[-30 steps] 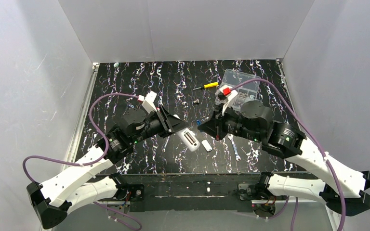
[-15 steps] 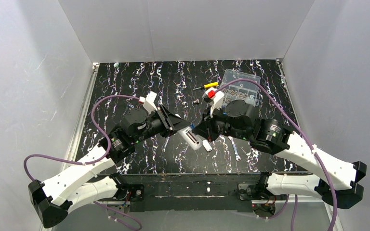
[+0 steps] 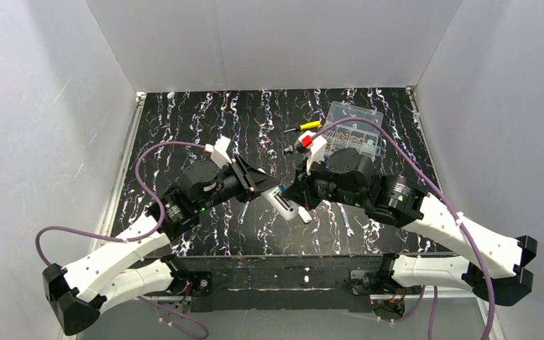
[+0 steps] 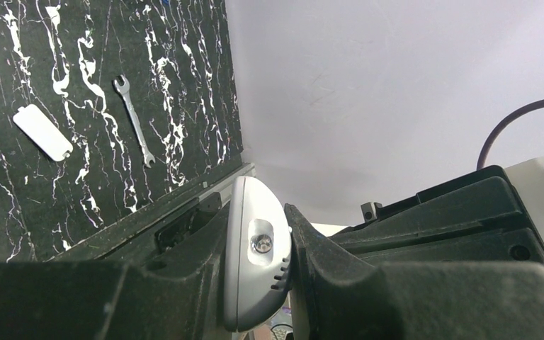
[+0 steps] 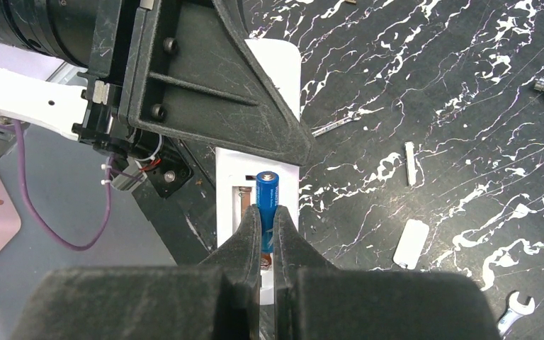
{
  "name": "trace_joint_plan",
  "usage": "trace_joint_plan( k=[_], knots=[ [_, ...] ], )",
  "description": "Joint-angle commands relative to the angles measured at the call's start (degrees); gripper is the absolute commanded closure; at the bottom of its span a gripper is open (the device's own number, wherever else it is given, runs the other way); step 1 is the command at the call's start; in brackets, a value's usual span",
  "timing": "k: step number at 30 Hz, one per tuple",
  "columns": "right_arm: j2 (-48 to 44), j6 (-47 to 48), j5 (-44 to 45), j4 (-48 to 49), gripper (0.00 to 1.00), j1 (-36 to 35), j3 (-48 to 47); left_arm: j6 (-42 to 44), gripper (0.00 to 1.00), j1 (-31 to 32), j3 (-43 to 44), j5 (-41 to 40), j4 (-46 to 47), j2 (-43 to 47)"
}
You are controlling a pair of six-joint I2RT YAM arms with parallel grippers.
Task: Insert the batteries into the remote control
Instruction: Load the battery into the remote control.
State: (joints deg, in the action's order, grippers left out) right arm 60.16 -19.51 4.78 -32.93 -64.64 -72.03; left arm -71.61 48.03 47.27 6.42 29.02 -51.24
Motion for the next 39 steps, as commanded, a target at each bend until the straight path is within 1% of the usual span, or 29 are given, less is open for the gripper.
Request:
trace_joint_plan(
  k=[1, 7, 13, 27, 39],
  knots=[
    [0.1, 0.4, 0.3, 1.8, 0.99, -0.6, -1.8, -0.8, 1.0, -0.4, -0.3, -0.7, 4.7, 0.3],
    [0.5, 0.2, -0.1, 2.0, 0.99, -0.7, -1.4, -1.1, 1.0, -0.4, -0.4, -0.9, 5.2, 0.2],
    [0.5, 0.7, 1.2, 1.1, 0.98, -0.9, -0.7, -1.3, 1.0, -0.3, -0.6, -0.9, 5.8, 0.3],
    [1.2, 2.1, 2.0, -1.2, 0.89, -1.5, -0.1, -2.1, 1.0, -0.4, -1.3, -1.3, 7.2, 0.3],
    [0.4, 3.0, 3.2, -2.1, 0.78, -2.0, 0.6, -2.4, 1.0, -0.4, -1.6, -1.0, 8.1, -0.1]
  ],
)
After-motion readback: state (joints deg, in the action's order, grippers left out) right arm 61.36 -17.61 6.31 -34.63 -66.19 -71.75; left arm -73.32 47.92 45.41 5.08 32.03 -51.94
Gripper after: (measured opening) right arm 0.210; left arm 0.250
